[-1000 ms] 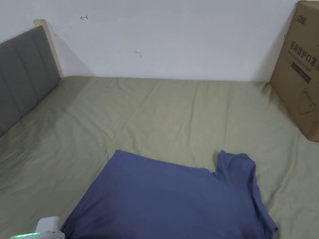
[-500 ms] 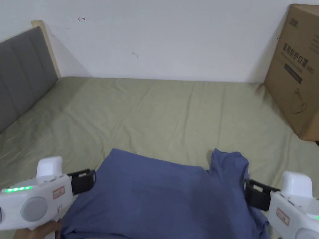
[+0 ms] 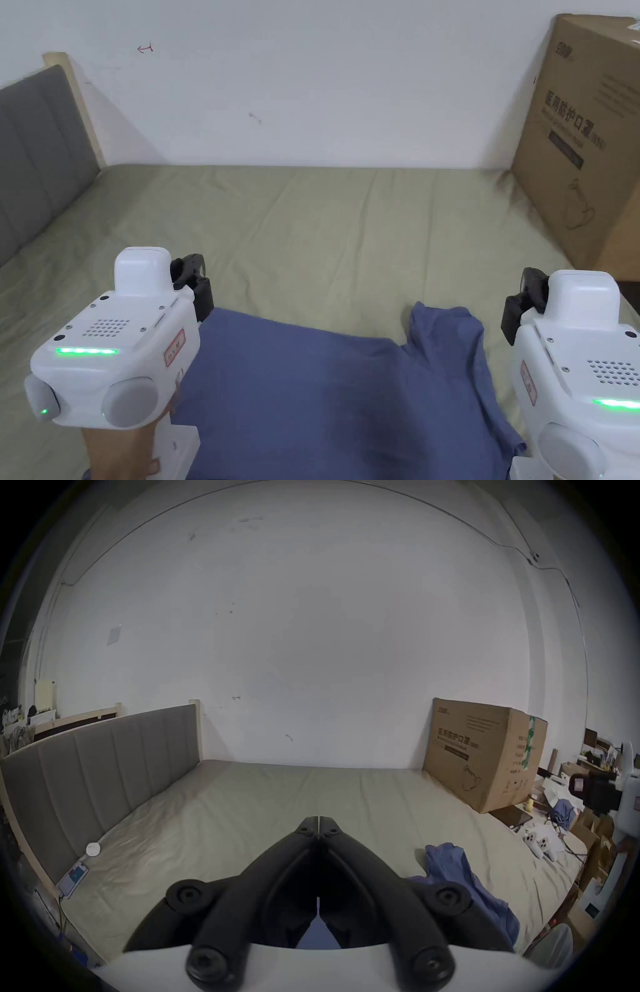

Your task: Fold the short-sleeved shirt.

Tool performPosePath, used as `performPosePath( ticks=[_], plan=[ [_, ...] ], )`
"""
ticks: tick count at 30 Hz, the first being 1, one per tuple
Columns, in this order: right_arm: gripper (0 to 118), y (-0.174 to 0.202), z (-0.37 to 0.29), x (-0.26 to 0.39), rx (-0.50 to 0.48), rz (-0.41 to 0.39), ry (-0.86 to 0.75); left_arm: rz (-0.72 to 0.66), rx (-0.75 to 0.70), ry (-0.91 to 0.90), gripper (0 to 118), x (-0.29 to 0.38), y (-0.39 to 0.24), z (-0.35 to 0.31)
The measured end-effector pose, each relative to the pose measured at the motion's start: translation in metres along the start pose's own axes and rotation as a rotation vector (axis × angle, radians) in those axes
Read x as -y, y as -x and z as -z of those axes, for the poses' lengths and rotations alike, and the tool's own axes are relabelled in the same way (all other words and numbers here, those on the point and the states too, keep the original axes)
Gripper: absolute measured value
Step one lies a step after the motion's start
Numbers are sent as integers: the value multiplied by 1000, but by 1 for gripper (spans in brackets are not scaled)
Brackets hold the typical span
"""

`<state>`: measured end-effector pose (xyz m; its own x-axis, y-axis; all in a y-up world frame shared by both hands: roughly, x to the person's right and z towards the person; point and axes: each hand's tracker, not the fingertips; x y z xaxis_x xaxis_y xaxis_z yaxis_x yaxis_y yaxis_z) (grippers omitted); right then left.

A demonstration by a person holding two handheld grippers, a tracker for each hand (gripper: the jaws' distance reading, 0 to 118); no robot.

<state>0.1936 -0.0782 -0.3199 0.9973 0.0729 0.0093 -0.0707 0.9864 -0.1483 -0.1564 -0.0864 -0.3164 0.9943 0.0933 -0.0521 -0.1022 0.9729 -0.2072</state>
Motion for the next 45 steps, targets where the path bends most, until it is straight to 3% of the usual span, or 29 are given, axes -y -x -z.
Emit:
performPosePath(
  ticks=[8, 17, 18, 19, 21, 22, 24, 32, 35, 36, 37, 38, 39, 40, 41, 44, 45],
  plan=[
    [0, 0, 17, -4, -15, 10, 18, 15, 1, 121, 0, 1, 5, 42],
    [0, 1, 74, 7, -6, -5, 74, -28, -1, 430, 0, 17, 66, 181],
    [0, 1, 80, 10, -2, -7, 83, -43, -17, 466, 9, 22, 72, 198],
    [0, 2, 87, 13, 2, -9, 92, -64, -14, 505, 27, 26, 80, 214],
    [0, 3, 100, 18, 6, -10, 114, -80, -15, 590, 82, 37, 95, 246],
    [0, 4, 107, 22, 10, -11, 127, -86, -25, 633, 95, 48, 100, 260],
    [0, 4, 119, 31, 15, -9, 149, -66, -45, 691, 100, 64, 110, 284],
    [0, -4, 153, 64, 46, -7, 239, -5, -87, 840, 97, 129, 111, 351],
    [0, -10, 157, 73, 59, -5, 266, 43, -65, 905, 64, 148, 102, 361],
    [0, -13, 159, 75, 62, 2, 278, 60, -48, 929, 62, 153, 99, 363],
    [0, -16, 162, 77, 64, 12, 295, 83, -80, 893, 52, 153, 93, 358],
    [0, -19, 164, 79, 66, 20, 311, 100, -86, 861, 33, 150, 91, 355],
    [0, -30, 168, 89, 67, 33, 340, 96, -66, 851, 3, 148, 86, 353],
    [2, -35, 172, 93, 73, 44, 365, 120, -66, 833, 3, 147, 83, 351],
    [15, -39, 178, 99, 71, 52, 405, 134, -54, 819, 3, 147, 81, 349],
    [32, -50, 197, 122, 38, 87, 517, 137, -53, 736, 3, 133, 78, 329],
    [57, -52, 206, 131, 26, 85, 566, 113, -41, 700, 3, 125, 79, 319]
  ],
)
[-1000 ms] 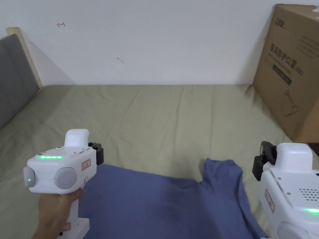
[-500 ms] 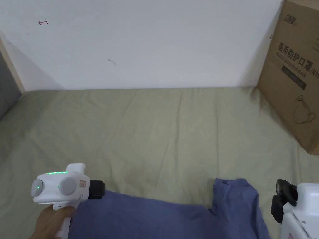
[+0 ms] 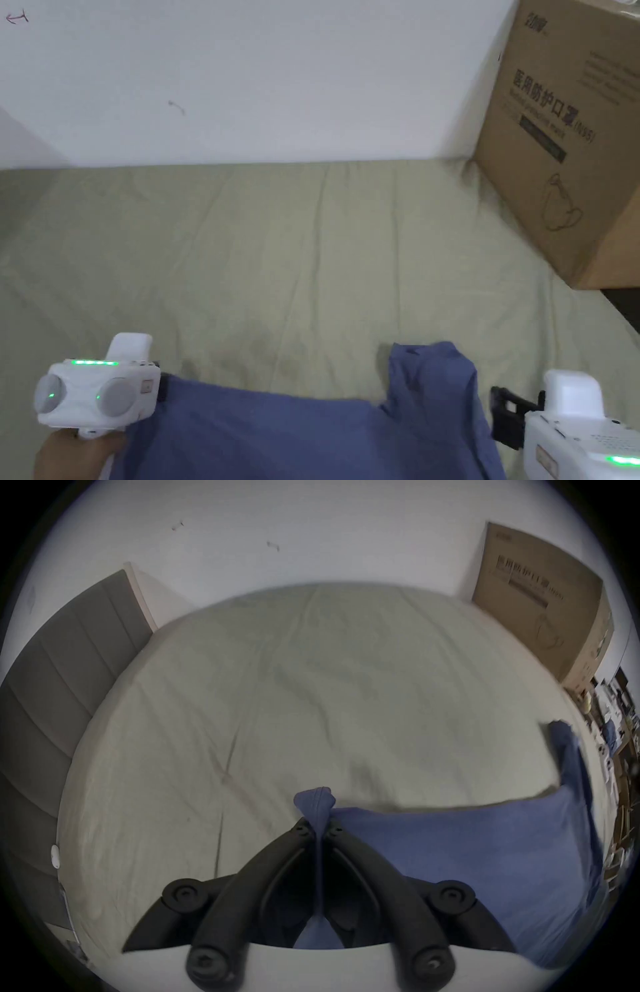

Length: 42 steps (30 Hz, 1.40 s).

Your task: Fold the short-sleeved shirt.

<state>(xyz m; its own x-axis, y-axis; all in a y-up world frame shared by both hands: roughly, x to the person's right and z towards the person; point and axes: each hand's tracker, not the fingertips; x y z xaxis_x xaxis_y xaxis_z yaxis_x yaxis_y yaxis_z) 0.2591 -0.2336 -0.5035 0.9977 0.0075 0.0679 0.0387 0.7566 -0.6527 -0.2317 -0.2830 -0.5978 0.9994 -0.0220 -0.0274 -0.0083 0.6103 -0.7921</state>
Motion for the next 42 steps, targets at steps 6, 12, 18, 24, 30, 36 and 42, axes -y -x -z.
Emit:
performPosePath(
  ticks=[6, 12, 18, 24, 30, 36, 42],
  plan=[
    [105, 1, 66, 24, -10, 10, 215, -16, 33, -71, 2, 4, 9, -54],
    [59, 24, 90, 43, -19, -31, 344, -54, 53, -72, 2, 9, 14, -74],
    [4, 17, 51, 28, -64, 3, 231, -86, 60, -77, 2, 17, 19, -87],
    [3, 19, -16, -10, -86, -69, 53, -159, 59, -144, 2, 19, 30, -130],
    [3, 13, -73, -79, -161, -82, -192, -215, 62, -306, 2, -14, 51, -206],
    [3, 39, -134, -160, -233, -99, -403, -200, 0, -474, 2, -75, 68, -290],
    [3, 59, -170, -234, -264, -96, -562, -176, -49, -615, 2, -136, 78, -354]
  ],
)
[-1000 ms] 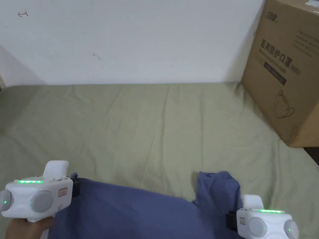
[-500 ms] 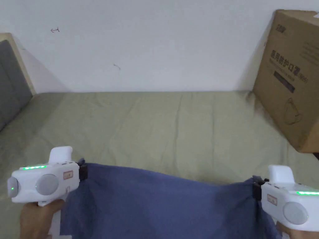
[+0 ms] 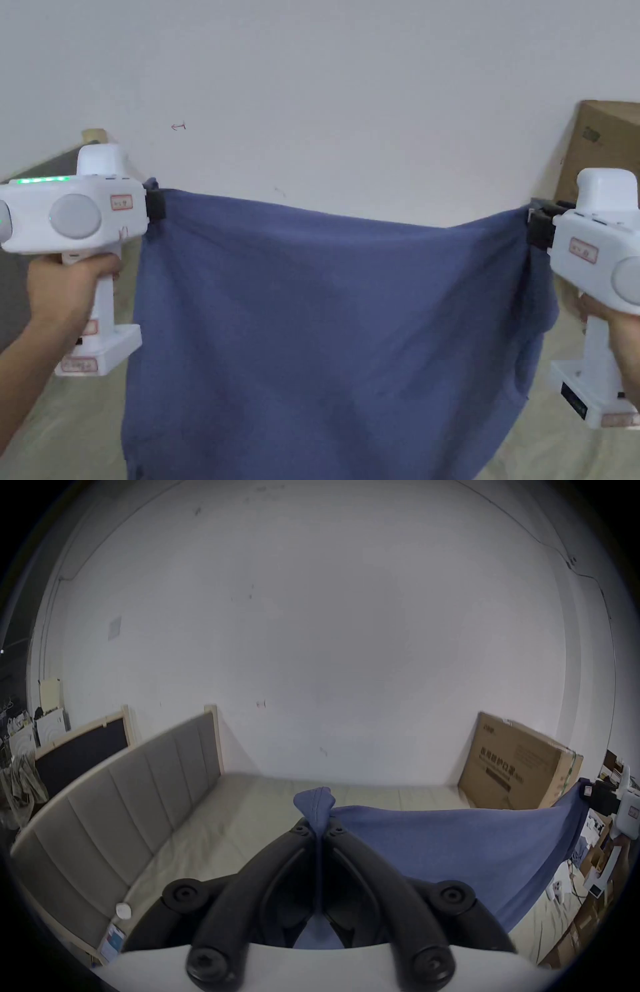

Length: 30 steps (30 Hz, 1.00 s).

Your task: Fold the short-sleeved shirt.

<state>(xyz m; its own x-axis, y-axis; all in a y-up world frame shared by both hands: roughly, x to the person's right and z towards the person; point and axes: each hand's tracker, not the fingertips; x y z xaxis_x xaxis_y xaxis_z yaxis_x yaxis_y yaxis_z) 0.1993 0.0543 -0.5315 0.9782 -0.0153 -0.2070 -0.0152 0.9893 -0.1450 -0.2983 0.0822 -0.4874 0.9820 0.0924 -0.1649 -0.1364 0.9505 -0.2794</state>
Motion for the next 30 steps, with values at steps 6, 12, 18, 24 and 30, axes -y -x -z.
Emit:
performPosePath(
  ticks=[6, 12, 18, 24, 30],
  plan=[
    [3, 1, 2, -14, -4, 8, -105, 38, -17, -100, 2, -56, -6, 4],
    [3, -13, 45, -66, 2, -13, -148, 64, -19, -120, 2, -69, -9, 39],
    [3, -30, 84, -32, 7, -6, -92, 35, 3, -60, 2, -27, -5, 97],
    [3, -15, 89, 43, 22, -8, 41, 49, 6, 60, 2, 55, -5, 135],
    [3, -22, 78, 126, 7, 41, 170, 19, 31, 193, 2, 146, 1, 127]
  ],
)
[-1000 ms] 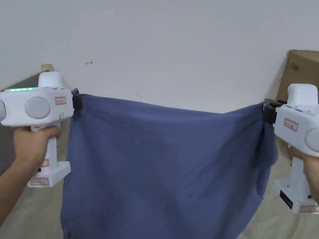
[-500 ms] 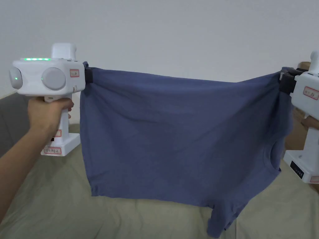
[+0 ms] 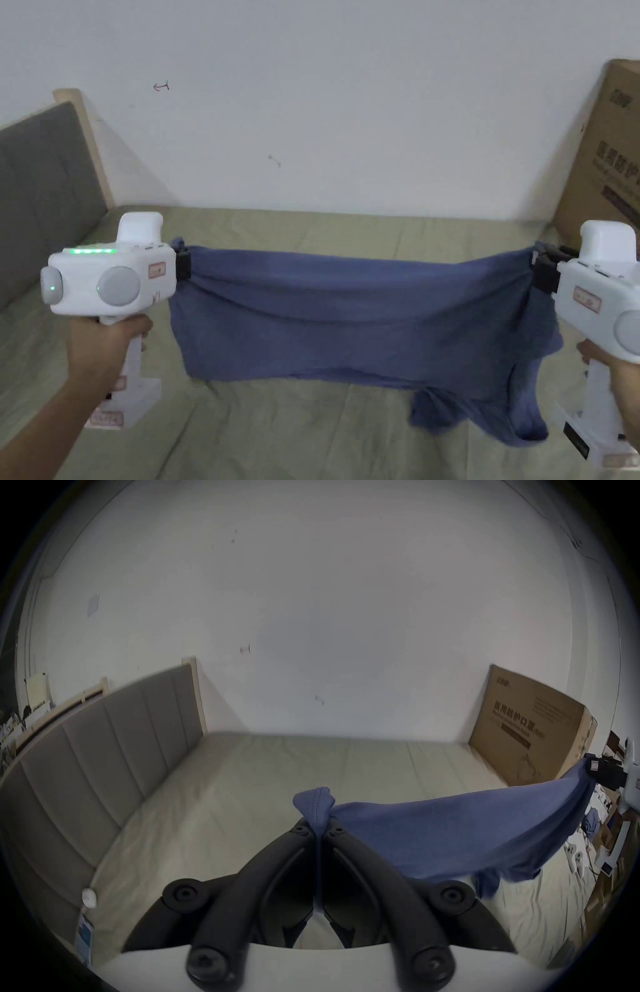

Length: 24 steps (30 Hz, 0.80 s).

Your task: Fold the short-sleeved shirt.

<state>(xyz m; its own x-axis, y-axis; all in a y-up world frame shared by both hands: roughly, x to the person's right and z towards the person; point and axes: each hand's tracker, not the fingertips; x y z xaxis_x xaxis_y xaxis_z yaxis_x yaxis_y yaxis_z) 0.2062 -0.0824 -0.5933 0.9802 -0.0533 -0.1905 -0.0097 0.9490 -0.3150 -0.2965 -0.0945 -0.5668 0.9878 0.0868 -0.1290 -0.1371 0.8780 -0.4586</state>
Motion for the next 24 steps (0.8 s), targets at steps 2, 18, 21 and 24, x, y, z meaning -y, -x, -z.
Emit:
performPosePath(
  ticks=[2, 18, 21, 24],
  plan=[
    [3, -7, -6, 22, -10, 5, 27, 5, 5, 34, 2, 31, 4, -9],
    [3, -5, -175, 173, -94, 123, 218, -14, -20, 282, 2, 231, 39, -143],
    [3, -3, -199, 198, -86, 136, 255, -45, -27, 322, 2, 256, 42, -164],
    [3, -8, -215, 226, -75, 178, 310, -53, -42, 352, 2, 281, 44, -174]
  ],
)
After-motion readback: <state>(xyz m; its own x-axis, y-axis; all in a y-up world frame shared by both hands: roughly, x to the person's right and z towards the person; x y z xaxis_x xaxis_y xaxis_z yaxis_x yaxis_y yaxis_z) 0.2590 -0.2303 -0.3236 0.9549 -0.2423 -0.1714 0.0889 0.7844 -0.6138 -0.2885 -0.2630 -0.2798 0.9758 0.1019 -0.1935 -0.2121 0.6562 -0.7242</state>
